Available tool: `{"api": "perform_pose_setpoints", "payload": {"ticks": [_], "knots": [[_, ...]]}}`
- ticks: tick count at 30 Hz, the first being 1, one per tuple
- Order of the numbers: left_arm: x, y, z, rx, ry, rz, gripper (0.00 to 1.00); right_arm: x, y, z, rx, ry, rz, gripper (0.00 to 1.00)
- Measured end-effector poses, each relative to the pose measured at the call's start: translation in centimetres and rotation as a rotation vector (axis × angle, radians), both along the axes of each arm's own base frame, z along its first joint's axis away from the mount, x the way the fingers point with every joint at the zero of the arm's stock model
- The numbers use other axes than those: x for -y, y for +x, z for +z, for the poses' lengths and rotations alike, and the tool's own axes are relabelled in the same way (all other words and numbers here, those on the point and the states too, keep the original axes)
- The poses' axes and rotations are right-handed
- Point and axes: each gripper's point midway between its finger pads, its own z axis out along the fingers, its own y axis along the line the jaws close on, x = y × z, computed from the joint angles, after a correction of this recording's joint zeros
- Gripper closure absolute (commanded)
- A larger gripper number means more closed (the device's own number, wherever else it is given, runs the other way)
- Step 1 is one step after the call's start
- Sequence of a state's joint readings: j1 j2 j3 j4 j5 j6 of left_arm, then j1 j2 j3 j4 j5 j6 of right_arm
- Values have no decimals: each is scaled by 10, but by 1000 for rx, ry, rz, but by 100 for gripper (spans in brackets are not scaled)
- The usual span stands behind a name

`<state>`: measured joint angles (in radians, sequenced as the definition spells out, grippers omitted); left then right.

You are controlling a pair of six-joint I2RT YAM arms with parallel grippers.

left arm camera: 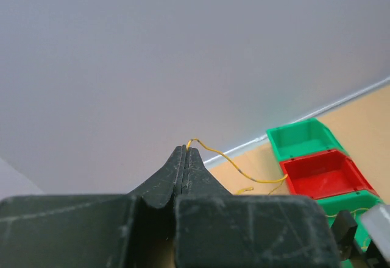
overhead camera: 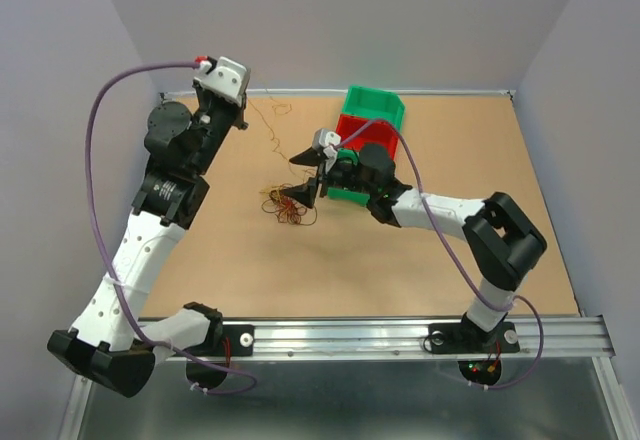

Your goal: Untangle the cables

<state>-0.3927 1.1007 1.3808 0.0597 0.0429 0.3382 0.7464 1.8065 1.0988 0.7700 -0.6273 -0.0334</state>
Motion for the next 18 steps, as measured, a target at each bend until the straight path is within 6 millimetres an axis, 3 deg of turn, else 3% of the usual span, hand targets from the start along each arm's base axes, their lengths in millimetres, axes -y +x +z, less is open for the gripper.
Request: {"api": "perform_pose_setpoints", "payload": {"ticks": [4, 6, 10, 14, 18], "knots": [[11, -5, -52, -51, 27, -61, 100, 22, -18, 29, 60, 32, -24, 8], [16, -7, -80, -75, 37, -87, 100, 31, -25, 41, 82, 49, -36, 0], [27, -9, -134, -153, 65, -136, 100, 48, -30, 66, 123, 96, -96, 0], [41, -17, -153, -181, 68, -213, 100, 55, -20, 70, 122, 110, -173, 0], [53, -30, -146, -147, 60, -278, 100, 53, -13, 60, 103, 98, -191, 0]]}}
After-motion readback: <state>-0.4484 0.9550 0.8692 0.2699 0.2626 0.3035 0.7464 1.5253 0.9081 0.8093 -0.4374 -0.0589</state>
